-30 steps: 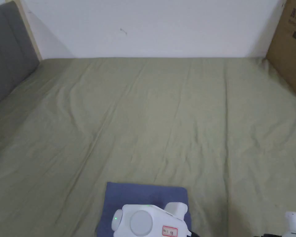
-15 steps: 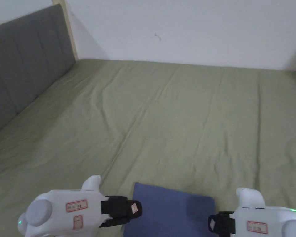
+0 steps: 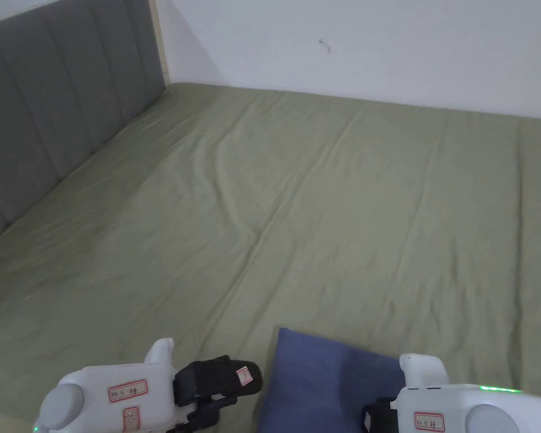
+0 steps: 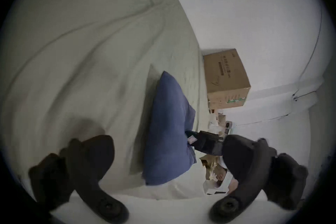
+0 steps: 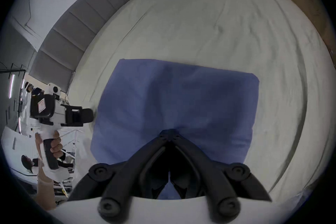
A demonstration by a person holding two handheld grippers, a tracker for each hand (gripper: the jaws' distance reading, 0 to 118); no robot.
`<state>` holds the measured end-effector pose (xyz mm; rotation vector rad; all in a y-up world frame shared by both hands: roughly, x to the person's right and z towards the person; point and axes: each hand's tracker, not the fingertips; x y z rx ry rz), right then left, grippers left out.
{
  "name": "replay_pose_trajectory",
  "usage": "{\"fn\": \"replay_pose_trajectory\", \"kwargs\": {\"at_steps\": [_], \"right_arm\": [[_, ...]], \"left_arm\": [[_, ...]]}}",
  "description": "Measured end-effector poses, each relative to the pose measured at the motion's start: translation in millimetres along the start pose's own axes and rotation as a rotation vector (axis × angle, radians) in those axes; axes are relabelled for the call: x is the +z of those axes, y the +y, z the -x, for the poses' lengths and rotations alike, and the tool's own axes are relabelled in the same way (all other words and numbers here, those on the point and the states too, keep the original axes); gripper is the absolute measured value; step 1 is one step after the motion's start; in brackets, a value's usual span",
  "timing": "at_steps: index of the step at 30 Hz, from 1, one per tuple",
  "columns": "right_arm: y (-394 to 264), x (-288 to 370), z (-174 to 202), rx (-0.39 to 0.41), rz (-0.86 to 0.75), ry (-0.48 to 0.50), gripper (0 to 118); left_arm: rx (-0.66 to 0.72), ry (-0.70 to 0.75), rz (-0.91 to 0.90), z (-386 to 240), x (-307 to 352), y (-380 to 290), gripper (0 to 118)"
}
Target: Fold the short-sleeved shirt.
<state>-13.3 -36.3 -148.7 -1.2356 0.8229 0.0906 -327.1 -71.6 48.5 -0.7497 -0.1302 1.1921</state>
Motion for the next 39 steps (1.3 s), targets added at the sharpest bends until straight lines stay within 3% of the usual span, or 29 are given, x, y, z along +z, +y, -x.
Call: {"fn": "replay_pose_trajectory", "kwargs": {"at_steps": [6,9,12,14,15,16,17,18,21,27,30,36,39], "right_arm": [[0,1,1,-0.029,0.0,0.001,0],[-2,4,6,-0.006,-0.002,-0.018,0],[-2,5,6,-0.018,-0.002,-0.019,0],[-2,5,5,-0.027,-0.002,-0.02,0],[-2,5,4,-0.032,-0.001,-0.016,0],[-2,6,4,-0.036,-0.002,-0.014,0],[-2,6,4,-0.04,-0.002,-0.013,0],[-1,7,4,-0.044,-0.003,-0.014,0],[-1,15,8,-0.046,-0.011,-0.017,0],[8,30,8,-0.021,-0.071,-0.02,0],[14,31,-2,-0.05,-0.086,-0.043,0],[18,29,-17,-0.104,-0.08,-0.079,0],[18,25,-19,-0.109,-0.065,-0.091,0]], "left_arm": [[0.089,-0.087,0.083,8,-54,15,118],[0.075,-0.2,0.13,10,-79,17,118],[0.06,-0.218,0.208,5,-102,15,118],[-0.025,-0.19,0.231,-2,-104,14,113],[-0.042,-0.179,0.238,-3,-102,15,96],[-0.044,-0.171,0.234,-1,-99,16,34],[-0.012,-0.106,0.219,2,-93,15,25],[0.015,-0.041,0.225,11,-95,16,25],[0.071,-0.141,0.219,19,-88,17,25],[-0.04,-0.066,0.24,14,-61,44,25],[-0.12,0.033,0.199,11,-25,74,25],[-0.242,0.357,0.172,14,53,152,25],[-0.345,0.658,0.197,8,85,194,25]]}}
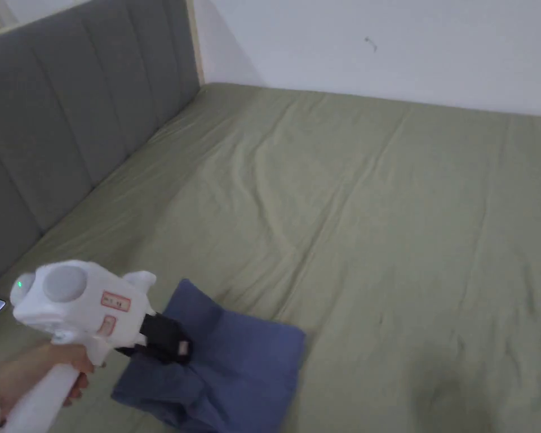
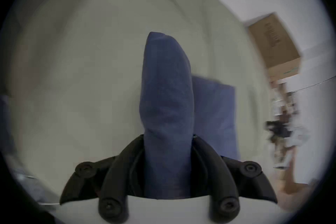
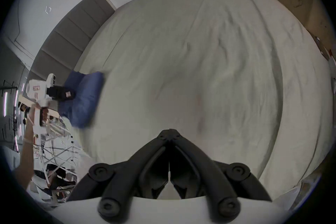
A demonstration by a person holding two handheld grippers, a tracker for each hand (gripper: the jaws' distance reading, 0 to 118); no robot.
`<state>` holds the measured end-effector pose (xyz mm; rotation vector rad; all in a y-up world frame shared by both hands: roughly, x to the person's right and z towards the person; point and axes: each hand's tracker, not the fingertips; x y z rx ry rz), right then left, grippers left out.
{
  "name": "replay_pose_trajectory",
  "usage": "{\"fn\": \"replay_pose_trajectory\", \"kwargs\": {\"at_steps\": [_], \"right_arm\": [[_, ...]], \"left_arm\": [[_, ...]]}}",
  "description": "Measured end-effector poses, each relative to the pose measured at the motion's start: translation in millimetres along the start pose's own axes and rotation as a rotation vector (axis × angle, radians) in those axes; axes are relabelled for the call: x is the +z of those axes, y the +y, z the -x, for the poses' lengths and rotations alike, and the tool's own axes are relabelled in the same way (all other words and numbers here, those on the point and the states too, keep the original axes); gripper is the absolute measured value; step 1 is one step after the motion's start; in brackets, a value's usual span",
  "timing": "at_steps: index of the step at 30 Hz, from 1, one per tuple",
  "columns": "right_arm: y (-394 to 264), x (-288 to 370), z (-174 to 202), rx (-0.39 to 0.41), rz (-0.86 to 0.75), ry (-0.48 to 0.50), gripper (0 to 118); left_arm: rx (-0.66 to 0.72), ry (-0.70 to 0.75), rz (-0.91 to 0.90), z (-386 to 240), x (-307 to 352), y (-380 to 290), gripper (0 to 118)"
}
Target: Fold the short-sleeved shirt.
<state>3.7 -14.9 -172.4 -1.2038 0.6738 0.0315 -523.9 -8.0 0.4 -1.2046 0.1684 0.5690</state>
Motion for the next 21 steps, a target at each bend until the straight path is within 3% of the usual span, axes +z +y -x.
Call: {"fn": "replay_pose_trajectory", "kwargs": {"at_steps": [2,6,8,10,11,14,18,19,20,21], "right_arm": [[0,-4,1,0.001,0.012,-0.017,0],[-1,-13,2,-0.009,0.023,-0.012,0],[-1,-19,5,-0.009,0.034,-0.009,0],[-1,-21,8,0.005,0.042,-0.005,0],[-2,-20,10,0.015,0.045,0.0,0],[-2,-19,11,0.026,0.047,0.013,0],[-4,-15,6,-0.013,0.033,0.035,0],[-6,-13,5,-0.018,0.027,0.051,0],[-8,-9,4,-0.018,0.021,0.059,0],[-10,-7,3,-0.017,0.017,0.062,0]], "left_arm": [[-0.083,0.274,0.001,21,11,19,25],[-0.162,0.533,0.027,49,13,36,26],[-0.183,0.62,0.017,55,12,39,45],[-0.221,0.71,-0.015,48,20,32,82],[-0.233,0.752,-0.034,47,24,29,95],[-0.198,0.715,-0.083,43,45,20,102],[-0.111,0.595,-0.126,39,64,11,101],[-0.059,0.481,-0.116,34,71,6,88],[0.003,0.319,-0.108,27,74,0,62],[0.016,0.238,-0.14,19,74,-7,26]]}}
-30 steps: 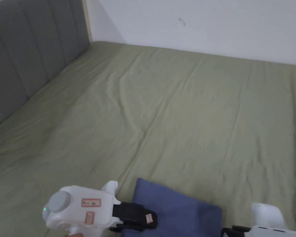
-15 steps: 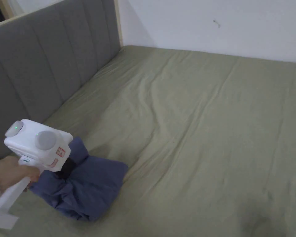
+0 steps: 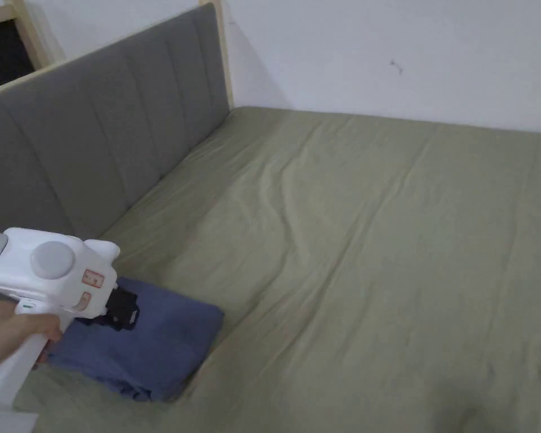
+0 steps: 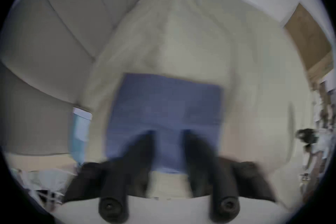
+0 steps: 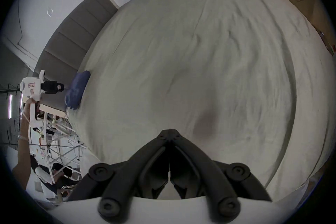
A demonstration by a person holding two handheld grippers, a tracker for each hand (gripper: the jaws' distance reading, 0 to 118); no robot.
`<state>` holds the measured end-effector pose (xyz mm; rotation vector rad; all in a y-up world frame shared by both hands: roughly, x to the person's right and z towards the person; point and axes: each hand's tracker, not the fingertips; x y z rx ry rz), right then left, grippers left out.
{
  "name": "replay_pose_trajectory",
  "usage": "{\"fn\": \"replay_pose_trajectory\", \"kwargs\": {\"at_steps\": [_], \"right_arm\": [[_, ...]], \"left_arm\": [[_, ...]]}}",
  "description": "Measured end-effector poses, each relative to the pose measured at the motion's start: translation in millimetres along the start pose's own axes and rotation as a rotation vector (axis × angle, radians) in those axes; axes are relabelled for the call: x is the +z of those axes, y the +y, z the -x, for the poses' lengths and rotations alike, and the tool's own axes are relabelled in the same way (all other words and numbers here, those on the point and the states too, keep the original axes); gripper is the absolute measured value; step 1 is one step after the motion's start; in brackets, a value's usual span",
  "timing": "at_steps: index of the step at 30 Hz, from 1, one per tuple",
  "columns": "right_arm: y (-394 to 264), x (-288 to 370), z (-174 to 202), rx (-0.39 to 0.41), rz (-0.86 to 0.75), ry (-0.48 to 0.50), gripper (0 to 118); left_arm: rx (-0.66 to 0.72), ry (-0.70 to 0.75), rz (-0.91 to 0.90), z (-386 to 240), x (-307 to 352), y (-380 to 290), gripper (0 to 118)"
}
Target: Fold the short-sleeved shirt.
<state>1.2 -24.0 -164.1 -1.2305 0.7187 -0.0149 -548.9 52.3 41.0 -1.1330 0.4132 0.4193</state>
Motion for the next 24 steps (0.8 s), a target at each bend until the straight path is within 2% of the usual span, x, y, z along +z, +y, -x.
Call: {"fn": "replay_pose_trajectory", "kwargs": {"at_steps": [1,3,6,13,16,20,21,24], "right_arm": [[-2,2,-1,0.001,-0.003,0.001,0],[-7,5,-5,0.0,-0.013,0.011,0],[-14,13,-11,-0.002,-0.021,0.023,0],[-20,55,-22,-0.002,-0.141,-0.009,0],[-16,81,-21,0.047,-0.241,-0.095,0],[-7,128,-8,0.131,-0.441,-0.254,0],[-5,141,-5,0.134,-0.489,-0.257,0],[2,175,2,0.148,-0.674,-0.363,0]], "left_arm": [[-0.015,-0.029,-0.048,-10,4,-5,0],[-0.028,-0.006,-0.112,-37,10,-18,0],[-0.037,-0.125,-0.15,-95,28,-44,0],[-0.104,-0.129,-0.31,-197,53,-80,0],[-0.166,-0.086,-0.384,-240,65,-94,0],[-0.149,0.01,-0.579,-290,95,-105,0],[-0.151,0.016,-0.621,-302,101,-108,0],[-0.195,0.077,-0.776,-339,125,-117,0]]}}
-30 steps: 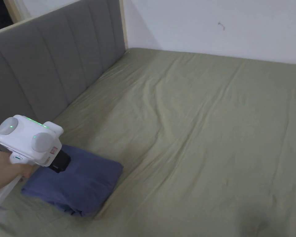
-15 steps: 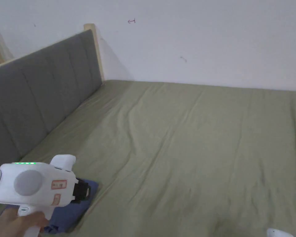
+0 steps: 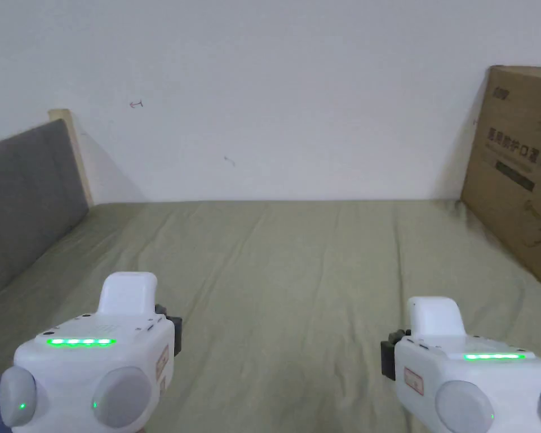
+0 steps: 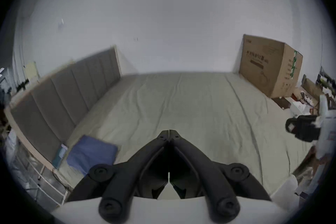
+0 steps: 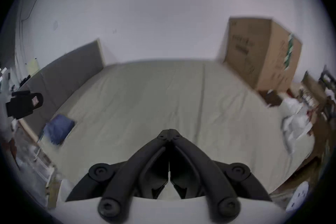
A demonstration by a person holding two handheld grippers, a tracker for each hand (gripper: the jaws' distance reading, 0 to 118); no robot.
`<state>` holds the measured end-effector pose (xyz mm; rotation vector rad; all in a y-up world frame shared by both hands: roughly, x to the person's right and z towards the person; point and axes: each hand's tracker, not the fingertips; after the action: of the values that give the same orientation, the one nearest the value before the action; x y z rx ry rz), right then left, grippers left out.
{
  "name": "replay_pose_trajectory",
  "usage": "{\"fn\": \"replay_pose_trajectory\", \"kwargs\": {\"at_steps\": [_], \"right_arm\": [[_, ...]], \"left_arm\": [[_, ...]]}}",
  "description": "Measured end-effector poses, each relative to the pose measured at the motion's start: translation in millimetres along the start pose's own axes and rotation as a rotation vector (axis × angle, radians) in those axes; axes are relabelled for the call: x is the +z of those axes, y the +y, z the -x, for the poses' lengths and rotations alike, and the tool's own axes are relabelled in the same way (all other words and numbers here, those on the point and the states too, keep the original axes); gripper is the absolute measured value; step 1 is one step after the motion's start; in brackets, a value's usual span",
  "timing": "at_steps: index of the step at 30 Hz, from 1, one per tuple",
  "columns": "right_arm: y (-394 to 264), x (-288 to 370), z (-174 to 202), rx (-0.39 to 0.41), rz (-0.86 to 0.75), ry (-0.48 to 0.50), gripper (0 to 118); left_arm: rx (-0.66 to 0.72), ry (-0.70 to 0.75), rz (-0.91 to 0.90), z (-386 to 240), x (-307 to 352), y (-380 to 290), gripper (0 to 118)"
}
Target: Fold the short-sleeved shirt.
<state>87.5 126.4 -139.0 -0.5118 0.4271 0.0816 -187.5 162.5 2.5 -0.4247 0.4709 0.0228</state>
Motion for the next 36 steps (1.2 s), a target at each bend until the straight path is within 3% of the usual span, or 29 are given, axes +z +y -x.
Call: {"fn": "replay_pose_trajectory", "kwargs": {"at_steps": [7,11,12,14,16,17,21,23,24,31,36], "right_arm": [[43,61,-9,0.038,-0.295,-0.181,0],[46,83,-10,0.043,-0.391,-0.215,0],[46,86,-8,0.048,-0.395,-0.218,6],[44,89,-5,0.068,-0.413,-0.224,38],[42,89,-3,0.075,-0.418,-0.223,89],[41,88,-2,0.069,-0.412,-0.219,98],[35,87,1,0.034,-0.428,-0.232,101],[34,84,0,0.037,-0.43,-0.235,110],[33,83,0,0.038,-0.429,-0.237,115],[34,85,-2,0.028,-0.446,-0.185,118],[37,83,-2,0.039,-0.421,-0.159,118]], "left_arm": [[-0.05,0.072,-0.256,-53,44,22,0],[-0.021,0.057,-0.277,-59,54,27,0],[-0.01,0.037,-0.284,-57,55,28,1],[0.004,-0.003,-0.274,-54,56,32,29],[0.013,-0.009,-0.25,-52,56,33,69],[0.015,-0.018,-0.255,-51,56,32,80],[-0.034,0.006,-0.245,-53,52,32,91],[-0.033,-0.034,-0.241,-50,49,32,114],[-0.034,-0.025,-0.198,-52,47,33,118],[-0.104,0.025,-0.285,-64,54,27,117],[-0.018,-0.055,-0.223,-61,60,34,117]]}}
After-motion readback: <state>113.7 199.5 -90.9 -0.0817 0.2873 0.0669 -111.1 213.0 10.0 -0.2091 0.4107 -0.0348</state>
